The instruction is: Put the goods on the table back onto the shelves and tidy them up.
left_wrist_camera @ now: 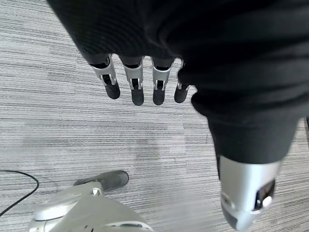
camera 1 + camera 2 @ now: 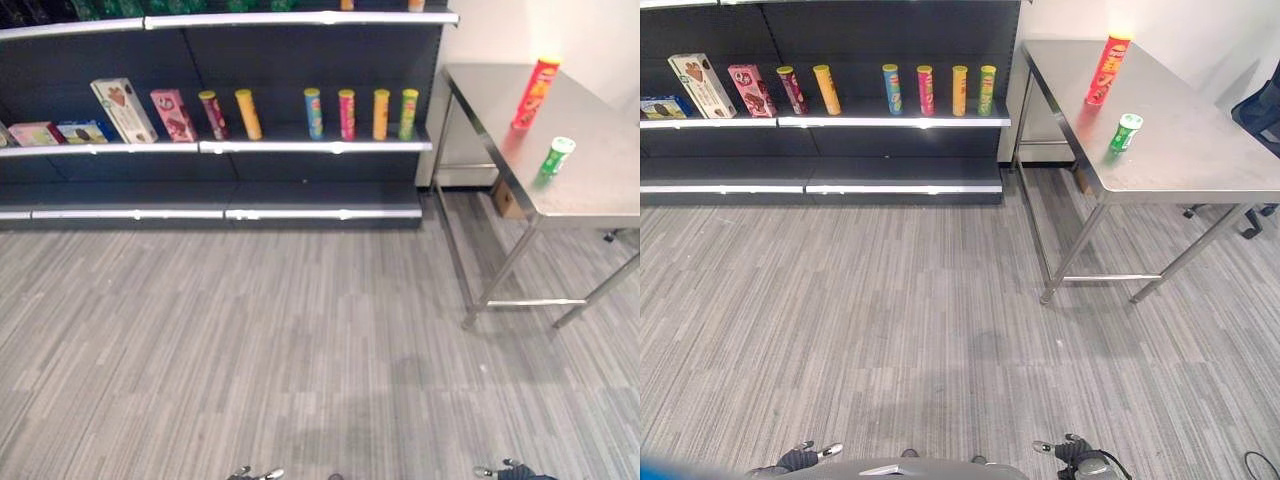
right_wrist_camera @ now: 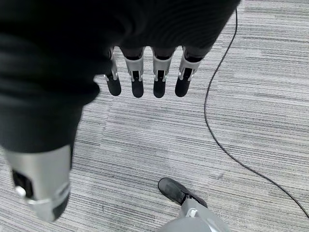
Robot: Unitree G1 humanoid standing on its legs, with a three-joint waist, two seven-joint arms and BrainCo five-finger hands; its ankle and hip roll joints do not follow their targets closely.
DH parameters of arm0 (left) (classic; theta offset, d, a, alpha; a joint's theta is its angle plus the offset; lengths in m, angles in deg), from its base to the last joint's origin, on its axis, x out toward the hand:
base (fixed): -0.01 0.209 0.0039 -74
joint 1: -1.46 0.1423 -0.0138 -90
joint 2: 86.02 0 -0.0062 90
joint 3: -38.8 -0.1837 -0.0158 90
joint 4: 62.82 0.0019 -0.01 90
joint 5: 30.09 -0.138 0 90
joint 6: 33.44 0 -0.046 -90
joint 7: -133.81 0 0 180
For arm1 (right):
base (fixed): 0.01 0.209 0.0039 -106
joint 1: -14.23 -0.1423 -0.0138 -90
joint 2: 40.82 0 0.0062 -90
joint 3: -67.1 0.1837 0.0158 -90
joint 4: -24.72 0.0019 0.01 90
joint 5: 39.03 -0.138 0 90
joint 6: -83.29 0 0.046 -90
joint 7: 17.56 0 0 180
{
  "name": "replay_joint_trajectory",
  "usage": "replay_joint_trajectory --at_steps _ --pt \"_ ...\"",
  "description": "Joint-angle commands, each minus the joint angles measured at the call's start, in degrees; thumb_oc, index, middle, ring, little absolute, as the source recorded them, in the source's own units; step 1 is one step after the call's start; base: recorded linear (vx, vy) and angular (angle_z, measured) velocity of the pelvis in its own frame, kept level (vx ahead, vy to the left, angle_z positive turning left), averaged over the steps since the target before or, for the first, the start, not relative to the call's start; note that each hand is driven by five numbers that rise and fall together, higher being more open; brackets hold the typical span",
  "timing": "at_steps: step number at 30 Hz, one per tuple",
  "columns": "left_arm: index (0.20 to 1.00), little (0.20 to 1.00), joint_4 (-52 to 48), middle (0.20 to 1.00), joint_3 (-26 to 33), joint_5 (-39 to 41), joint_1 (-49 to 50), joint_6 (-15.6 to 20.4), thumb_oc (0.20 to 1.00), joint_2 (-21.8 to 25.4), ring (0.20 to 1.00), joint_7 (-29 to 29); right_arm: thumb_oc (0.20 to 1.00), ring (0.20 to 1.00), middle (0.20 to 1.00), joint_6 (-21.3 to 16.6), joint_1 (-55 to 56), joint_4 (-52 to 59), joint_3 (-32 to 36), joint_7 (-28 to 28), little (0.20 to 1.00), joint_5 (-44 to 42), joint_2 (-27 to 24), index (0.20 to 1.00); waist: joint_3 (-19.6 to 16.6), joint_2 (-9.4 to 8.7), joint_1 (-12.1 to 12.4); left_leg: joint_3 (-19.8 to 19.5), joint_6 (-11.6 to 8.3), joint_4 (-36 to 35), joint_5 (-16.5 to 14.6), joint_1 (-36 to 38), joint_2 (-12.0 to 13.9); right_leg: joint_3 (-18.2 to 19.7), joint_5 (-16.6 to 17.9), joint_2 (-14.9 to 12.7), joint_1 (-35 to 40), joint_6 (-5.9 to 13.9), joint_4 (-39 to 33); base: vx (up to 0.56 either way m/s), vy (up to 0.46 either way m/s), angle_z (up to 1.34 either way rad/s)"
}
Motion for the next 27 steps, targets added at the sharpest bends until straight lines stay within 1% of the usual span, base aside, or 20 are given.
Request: replay_joint_trajectory --at_steps 1,6,7,9,13,16,18,20,21,22,23,24,25,26,27 --pt "1.000 1.000 2.88 1.000 -1.48 -1.68 -4.21 1.11 1.000 -0.22 1.000 -0.23 1.000 1.000 1.000 -1.24 -4.22 -1.77 -1.35 1.02 1.000 0.44 -0.44 1.000 -0.28 -0.56 -0.45 0.04 -4.33 0.15 -1.22 -0.44 2.40 -1.06 0.51 -5.08 -1.06 6.58 0.81 -0.02 0.037 0.00" --pt "1.000 1.000 3.36 1.000 -1.46 -2.46 -4.27 0.97 1.000 -0.18 1.000 -0.95 1.000 1.000 1.000 -1.14 -4.29 -1.87 -1.36 1.11 1.000 0.34 -0.36 1.000 -0.03 -0.64 -0.28 -0.32 -3.90 0.15 -1.39 -0.97 1.98 -0.70 0.92 -5.35 -1.73 6.79 0.81 -0.02 0.039 -0.01" --pt "1.000 1.000 3.52 1.000 -2.01 -4.22 -4.43 1.00 1.000 0.03 1.000 -1.99 1.000 1.000 1.000 -1.10 -4.38 -1.91 -1.34 1.30 1.000 0.40 -0.36 1.000 0.17 -0.63 -0.27 -0.49 -3.67 0.15 -1.48 -1.03 1.75 -0.40 1.20 -5.50 -2.01 6.95 0.81 -0.03 0.060 -0.04" --pt "1.000 1.000 3.77 1.000 -2.34 -5.07 -4.45 0.92 1.000 0.15 1.000 -1.96 1.000 1.000 1.000 -1.16 -4.37 -2.16 -1.34 1.32 1.000 0.65 -0.43 1.000 0.26 -0.64 -0.09 -0.54 -3.37 0.15 -1.60 -1.20 1.44 -0.16 1.50 -5.72 -2.35 7.14 0.81 -0.02 0.067 -0.09" --pt "1.000 1.000 4.39 1.000 -1.75 -4.53 -4.28 0.82 1.000 0.46 1.000 -1.89 1.000 1.000 1.000 -1.01 -4.46 -2.48 -1.40 1.22 1.000 0.99 -0.50 1.000 0.41 -0.89 0.27 -0.98 -2.70 0.15 -1.74 -1.66 0.64 0.27 1.86 -6.24 -3.02 7.55 1.36 0.00 0.076 -0.12" --pt "1.000 1.000 4.38 1.000 -1.56 -4.52 -4.27 1.00 1.000 0.70 1.000 -1.90 1.000 1.000 1.000 -1.16 -4.90 -2.03 -1.35 1.33 1.000 0.78 -0.43 1.000 0.85 -1.07 0.48 -1.47 -1.90 0.15 -1.99 -2.16 -0.11 1.09 1.91 -6.84 -4.82 8.02 3.27 -0.02 0.095 -0.05" --pt "1.000 1.000 3.83 1.000 -1.42 -4.03 -4.46 1.17 1.000 0.85 1.000 -1.86 1.000 1.000 1.000 -1.24 -5.44 -1.51 -1.45 1.31 1.000 0.75 -0.53 1.000 1.39 -0.90 0.67 -1.65 -1.29 0.15 -2.12 -2.61 -0.48 1.70 1.42 -7.44 -7.11 8.21 6.78 -0.05 0.114 -0.08" --pt "1.000 1.000 2.81 1.000 -1.35 -3.17 -4.67 1.38 1.000 1.12 1.000 -1.56 1.000 1.000 1.000 -1.41 -5.88 -0.71 -1.72 1.17 1.000 0.90 -0.59 1.000 2.47 -0.33 0.97 -1.85 -0.27 0.15 -2.26 -2.77 -0.73 1.96 0.76 -8.33 -10.77 8.50 13.98 -0.05 0.119 -0.13" --pt "1.000 1.000 2.81 1.000 -1.34 -3.17 -4.68 1.38 1.000 1.12 1.000 -1.56 1.000 1.000 1.000 -1.40 -5.89 -0.70 -1.72 1.17 1.000 0.90 -0.60 1.000 2.42 -0.37 1.02 -1.79 -0.24 0.15 -2.25 -2.84 -0.78 2.04 0.64 -8.39 -10.98 8.52 14.23 -0.02 0.208 -0.15" --pt "1.000 1.000 2.82 1.000 -1.70 -3.85 -4.90 1.25 1.000 1.56 1.000 -1.55 1.000 1.000 1.000 -1.54 -6.03 -0.15 -1.66 1.05 1.000 0.86 -0.48 1.000 3.99 0.28 0.55 -1.15 0.72 0.15 -3.17 -1.31 -1.23 1.06 4.29 -10.63 -16.44 10.03 25.53 0.00 0.168 -0.19" --pt "1.000 1.000 2.82 1.000 -1.69 -3.85 -4.91 1.25 1.000 1.55 1.000 -1.55 1.000 1.000 1.000 -1.53 -6.04 -0.14 -1.66 1.05 1.000 0.86 -0.48 1.000 3.97 0.22 0.59 -1.11 0.76 0.15 -3.17 -1.35 -1.32 1.15 4.20 -10.73 -16.61 10.07 25.76 0.03 0.196 -0.26" --pt "1.000 1.000 2.94 1.000 -2.01 -4.43 -5.02 1.24 1.000 1.68 1.000 -1.63 1.000 1.000 1.000 -1.54 -5.86 0.14 -1.49 0.99 1.000 0.60 -0.43 1.000 4.28 0.18 0.19 -1.06 0.77 0.15 -3.70 -0.76 -1.47 1.21 5.53 -11.32 -18.14 10.09 27.28 0.08 0.048 -0.20" --pt "1.000 1.000 2.92 1.000 -2.33 -4.76 -5.15 1.29 1.000 1.68 1.000 -1.56 1.000 1.000 1.000 -1.55 -5.81 0.17 -1.32 1.05 1.000 0.43 -0.47 1.000 4.56 0.26 -0.23 -1.29 0.66 0.15 -4.13 -0.30 -1.56 1.36 5.96 -11.22 -19.21 9.79 26.34 0.12 0.046 -0.09" --pt "1.000 1.000 2.73 1.000 -2.82 -4.94 -5.53 1.41 1.000 1.64 1.000 -1.44 1.000 1.000 1.000 -1.51 -5.80 0.08 -1.10 1.10 1.000 0.04 -0.60 1.000 4.93 0.37 -0.79 -1.83 0.49 0.15 -4.37 -0.13 -1.71 1.68 6.31 -10.95 -19.92 9.46 23.54 0.22 -0.003 0.05" --pt "1.000 1.000 2.44 1.000 -3.50 -5.16 -6.38 1.47 1.000 1.68 1.000 -1.43 1.000 1.000 1.000 -1.49 -5.88 0.08 -0.30 1.45 1.000 -1.11 -0.82 1.000 5.64 0.30 -1.93 -2.92 0.12 0.15 -4.89 0.32 -2.16 3.40 7.58 -10.59 -21.11 9.47 16.80 0.17 -0.021 0.06"
